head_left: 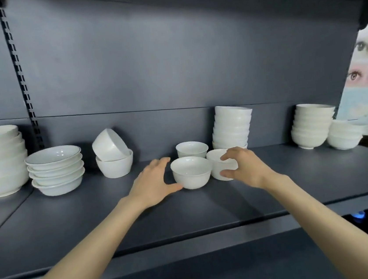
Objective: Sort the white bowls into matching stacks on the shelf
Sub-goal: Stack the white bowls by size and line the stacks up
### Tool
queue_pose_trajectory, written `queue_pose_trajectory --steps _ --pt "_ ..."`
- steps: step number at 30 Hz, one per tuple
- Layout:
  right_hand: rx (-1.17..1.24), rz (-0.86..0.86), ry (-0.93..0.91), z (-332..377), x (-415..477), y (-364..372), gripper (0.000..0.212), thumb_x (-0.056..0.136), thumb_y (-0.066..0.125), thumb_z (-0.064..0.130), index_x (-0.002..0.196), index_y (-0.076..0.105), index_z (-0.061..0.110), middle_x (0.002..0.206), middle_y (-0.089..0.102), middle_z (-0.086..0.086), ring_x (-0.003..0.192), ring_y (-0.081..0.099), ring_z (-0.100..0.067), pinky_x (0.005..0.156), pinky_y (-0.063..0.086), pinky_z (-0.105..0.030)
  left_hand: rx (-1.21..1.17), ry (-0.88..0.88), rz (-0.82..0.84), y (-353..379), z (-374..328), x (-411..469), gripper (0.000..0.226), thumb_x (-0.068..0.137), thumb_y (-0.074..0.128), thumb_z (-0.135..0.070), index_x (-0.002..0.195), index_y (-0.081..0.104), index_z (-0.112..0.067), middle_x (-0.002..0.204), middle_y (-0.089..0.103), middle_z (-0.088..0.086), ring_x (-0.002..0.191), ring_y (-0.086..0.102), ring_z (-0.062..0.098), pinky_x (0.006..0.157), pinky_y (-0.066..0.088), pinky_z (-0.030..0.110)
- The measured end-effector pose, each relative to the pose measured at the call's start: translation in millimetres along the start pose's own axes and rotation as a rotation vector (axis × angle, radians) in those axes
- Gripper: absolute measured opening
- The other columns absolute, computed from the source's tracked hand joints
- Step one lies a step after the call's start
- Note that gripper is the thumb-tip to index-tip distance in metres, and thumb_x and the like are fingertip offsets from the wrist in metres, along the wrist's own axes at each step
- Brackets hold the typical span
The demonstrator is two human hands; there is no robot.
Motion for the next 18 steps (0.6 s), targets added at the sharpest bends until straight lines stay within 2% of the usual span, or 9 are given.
queue_pose_trajectory --steps 3,6,9,11,12,14,16,18 --pt "-0.002 0.038 -0.014 -30 5 1 0.052 0.085 0.068 0.032 0.131 0.054 0.013 0.143 0.043 -0.005 0.132 0.037 -0.024 0.105 0.033 -0.031 -0.074 -0.068 -0.037 16 -13 3 0.092 0.075 0.073 -0.05 0.148 0.025 -0.02 0.148 0.033 0.002 0.137 0.032 0.023 0.109 0.034 0.042" --pt "0.06 0.047 -0.011 -50 11 2 0.057 0.084 0.069 0.035 0.134 0.051 0.015 0.15 0.034 -0.01 0.139 0.027 -0.025 0.11 0.028 -0.035 -0.096 -0.117 -0.088 27 -25 4 0.095 0.073 0.075 -0.049 0.147 0.025 -0.019 0.149 0.03 0.002 0.137 0.029 0.023 0.11 0.032 0.04" --pt "0.125 0.067 0.01 -65 18 4 0.057 0.084 0.069 0.036 0.135 0.05 0.018 0.155 0.023 -0.012 0.144 0.018 -0.025 0.111 0.024 -0.036 -0.095 -0.136 -0.126 31 -34 7 0.091 0.073 0.076 -0.046 0.145 0.028 -0.018 0.147 0.032 0.002 0.135 0.03 0.023 0.109 0.031 0.037" --pt "0.178 0.074 0.029 -74 23 8 0.052 0.083 0.07 0.037 0.129 0.055 0.019 0.154 0.026 -0.012 0.143 0.022 -0.024 0.109 0.027 -0.035 -0.104 -0.128 -0.129 33 -41 11 0.087 0.073 0.077 -0.044 0.143 0.032 -0.018 0.146 0.033 0.002 0.134 0.031 0.023 0.108 0.031 0.035" --pt "0.211 0.068 0.028 -77 25 10 0.047 0.082 0.071 0.037 0.123 0.059 0.019 0.148 0.035 -0.012 0.138 0.031 -0.026 0.106 0.033 -0.034 -0.11 -0.12 -0.129 35 -44 12 0.084 0.073 0.077 -0.043 0.142 0.034 -0.019 0.145 0.034 0.001 0.133 0.031 0.023 0.108 0.031 0.034" --pt "0.279 0.028 0.008 -81 27 15 0.028 0.081 0.073 0.032 0.103 0.065 0.016 0.118 0.055 -0.01 0.106 0.051 -0.027 0.083 0.041 -0.025 -0.122 -0.107 -0.126 40 -47 15 0.08 0.074 0.076 -0.043 0.14 0.037 -0.021 0.142 0.035 0.0 0.131 0.032 0.021 0.107 0.031 0.034" --pt "0.333 -0.017 -0.009 -81 28 16 0.015 0.08 0.075 0.027 0.084 0.064 0.017 0.095 0.058 -0.012 0.081 0.05 -0.021 0.067 0.037 -0.019 -0.125 -0.096 -0.132 44 -49 18 0.078 0.074 0.076 -0.043 0.138 0.038 -0.022 0.141 0.036 0.0 0.131 0.032 0.02 0.108 0.031 0.035" --pt "0.369 -0.039 -0.017 -81 27 16 0.014 0.08 0.076 0.024 0.078 0.063 0.019 0.085 0.057 -0.01 0.073 0.048 -0.018 0.063 0.036 -0.016 -0.131 -0.091 -0.14 45 -50 19 0.077 0.074 0.077 -0.042 0.138 0.039 -0.023 0.141 0.037 -0.001 0.131 0.032 0.02 0.108 0.031 0.036"
Point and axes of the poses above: each hand's wrist, its own x-axis towards the middle knuckle, its own y-axis out of the palm, z = x × y, the point moved 1 cm from there along x, towards the middle knuckle
